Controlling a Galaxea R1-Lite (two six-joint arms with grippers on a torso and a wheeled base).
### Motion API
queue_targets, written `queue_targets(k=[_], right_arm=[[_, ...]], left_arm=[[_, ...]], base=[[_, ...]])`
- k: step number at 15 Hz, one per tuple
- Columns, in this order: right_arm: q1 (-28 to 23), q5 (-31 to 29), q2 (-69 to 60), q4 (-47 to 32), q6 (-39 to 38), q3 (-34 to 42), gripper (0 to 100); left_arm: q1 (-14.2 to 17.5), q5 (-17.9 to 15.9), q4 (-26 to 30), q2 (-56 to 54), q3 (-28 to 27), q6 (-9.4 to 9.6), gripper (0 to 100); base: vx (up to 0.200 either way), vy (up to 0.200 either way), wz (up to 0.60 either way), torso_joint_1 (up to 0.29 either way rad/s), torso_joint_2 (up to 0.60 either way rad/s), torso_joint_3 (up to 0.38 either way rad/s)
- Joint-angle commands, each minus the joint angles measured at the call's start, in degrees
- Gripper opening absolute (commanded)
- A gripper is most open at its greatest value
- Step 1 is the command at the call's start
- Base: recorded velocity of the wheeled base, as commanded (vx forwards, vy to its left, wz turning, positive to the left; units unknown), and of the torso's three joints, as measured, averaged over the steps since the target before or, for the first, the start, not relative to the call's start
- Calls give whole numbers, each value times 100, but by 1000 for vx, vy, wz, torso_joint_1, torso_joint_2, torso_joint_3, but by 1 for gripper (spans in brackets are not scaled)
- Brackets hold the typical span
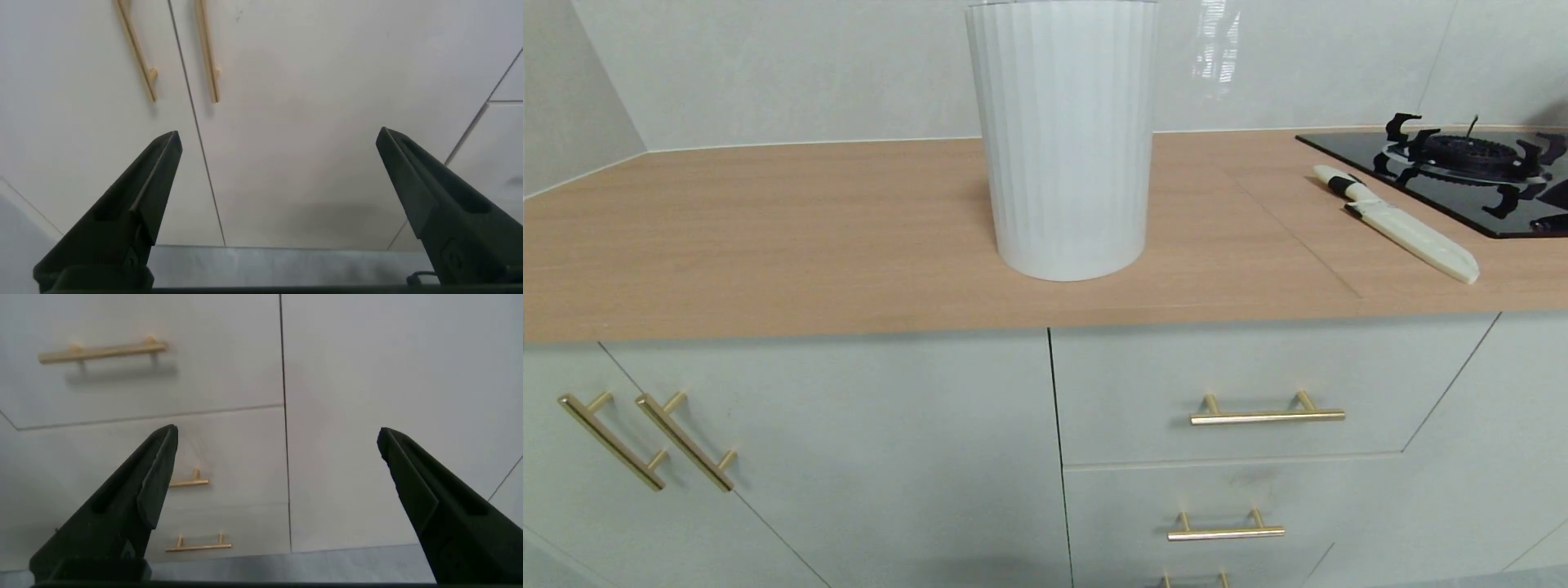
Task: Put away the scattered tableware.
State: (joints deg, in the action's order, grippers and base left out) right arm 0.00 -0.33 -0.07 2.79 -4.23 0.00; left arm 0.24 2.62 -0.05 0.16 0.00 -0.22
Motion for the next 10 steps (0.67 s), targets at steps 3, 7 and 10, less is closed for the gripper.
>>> queue_targets(k=[3,7,10], right_arm=[[0,-2,7,11,1,0,100],[0,-2,7,11,1,0,100],[0,-2,7,11,1,0,100]], left_arm=[[2,2,-4,2,0,-4,100],[2,2,-4,2,0,-4,100],[2,2,-4,2,0,-4,100]], base=[[0,0,0,119,-528,-312],[0,0,0,160,-474,-300],[0,0,0,180,-476,-297]])
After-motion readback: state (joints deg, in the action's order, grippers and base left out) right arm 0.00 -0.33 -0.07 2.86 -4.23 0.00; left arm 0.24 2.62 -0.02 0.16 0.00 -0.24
